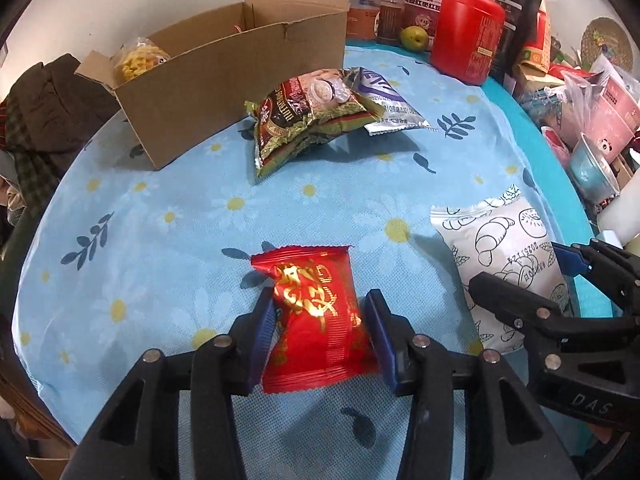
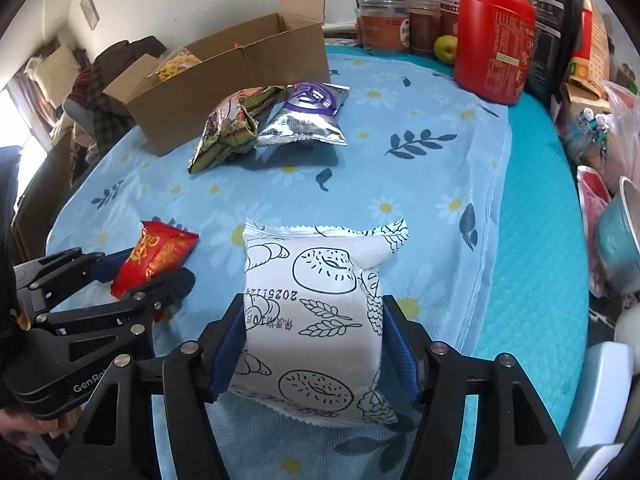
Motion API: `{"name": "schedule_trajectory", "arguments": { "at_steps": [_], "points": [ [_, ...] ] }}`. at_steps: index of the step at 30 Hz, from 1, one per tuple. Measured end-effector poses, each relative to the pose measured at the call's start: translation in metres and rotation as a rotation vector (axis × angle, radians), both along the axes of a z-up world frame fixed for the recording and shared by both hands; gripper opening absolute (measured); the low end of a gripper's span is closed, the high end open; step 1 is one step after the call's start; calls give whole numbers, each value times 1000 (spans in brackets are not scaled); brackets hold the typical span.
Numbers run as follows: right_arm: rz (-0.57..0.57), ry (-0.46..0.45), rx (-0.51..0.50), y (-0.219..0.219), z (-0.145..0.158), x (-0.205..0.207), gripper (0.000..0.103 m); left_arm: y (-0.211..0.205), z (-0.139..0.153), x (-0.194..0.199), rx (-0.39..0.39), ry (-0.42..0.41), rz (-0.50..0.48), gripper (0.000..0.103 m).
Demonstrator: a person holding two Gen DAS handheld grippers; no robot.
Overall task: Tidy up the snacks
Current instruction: 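Lift the red packet and white croissant-print bag with both grippers, then carry the red packet and croissant-print bag with both grippers over the box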
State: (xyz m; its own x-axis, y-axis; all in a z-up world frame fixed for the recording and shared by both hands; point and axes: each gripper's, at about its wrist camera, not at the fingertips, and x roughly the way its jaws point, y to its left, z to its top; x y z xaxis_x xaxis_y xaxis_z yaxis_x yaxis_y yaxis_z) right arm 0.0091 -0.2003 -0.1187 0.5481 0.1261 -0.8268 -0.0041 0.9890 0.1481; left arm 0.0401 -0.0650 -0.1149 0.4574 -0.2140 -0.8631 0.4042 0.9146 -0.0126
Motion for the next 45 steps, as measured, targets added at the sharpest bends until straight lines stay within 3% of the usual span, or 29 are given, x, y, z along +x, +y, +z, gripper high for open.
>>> {"name": "schedule_trajectory", "arguments": {
  "at_steps": [6,17,45],
  "points": [
    [38,-25,-41,10,4,-3,54,9,1,-3,-33,-19,0,40],
    [106,-52,33,16,20,-1,52,18,20,-9,-93,-35,2,39],
    [254,-396,8,34,161,55,52,33,167,47,-239,-387,33,39]
  ]
}}
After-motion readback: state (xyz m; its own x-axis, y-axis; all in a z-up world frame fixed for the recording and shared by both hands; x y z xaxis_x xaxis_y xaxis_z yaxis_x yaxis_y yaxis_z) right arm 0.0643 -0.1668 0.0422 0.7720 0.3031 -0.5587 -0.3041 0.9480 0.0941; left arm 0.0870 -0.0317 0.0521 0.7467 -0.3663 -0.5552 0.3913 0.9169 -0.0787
